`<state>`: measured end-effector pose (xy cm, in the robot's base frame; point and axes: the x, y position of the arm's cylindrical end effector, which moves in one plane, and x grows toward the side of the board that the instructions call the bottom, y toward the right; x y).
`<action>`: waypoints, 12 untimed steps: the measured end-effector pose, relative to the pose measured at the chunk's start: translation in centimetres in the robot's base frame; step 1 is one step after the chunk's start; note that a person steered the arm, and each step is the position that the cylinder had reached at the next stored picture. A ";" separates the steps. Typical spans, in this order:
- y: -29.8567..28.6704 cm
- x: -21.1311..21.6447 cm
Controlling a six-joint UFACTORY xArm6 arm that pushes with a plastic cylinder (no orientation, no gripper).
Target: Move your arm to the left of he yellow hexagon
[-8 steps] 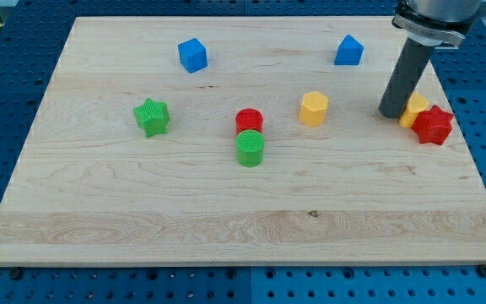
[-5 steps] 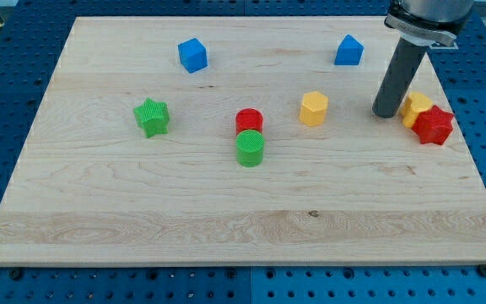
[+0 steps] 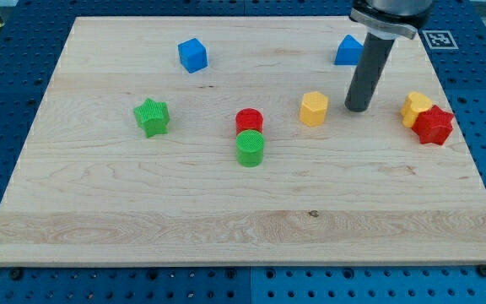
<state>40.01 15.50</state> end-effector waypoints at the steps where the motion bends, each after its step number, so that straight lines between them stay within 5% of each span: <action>1: -1.7 -1.7; 9: -4.8 -4.0; 12: -10.7 -4.0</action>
<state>36.00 4.84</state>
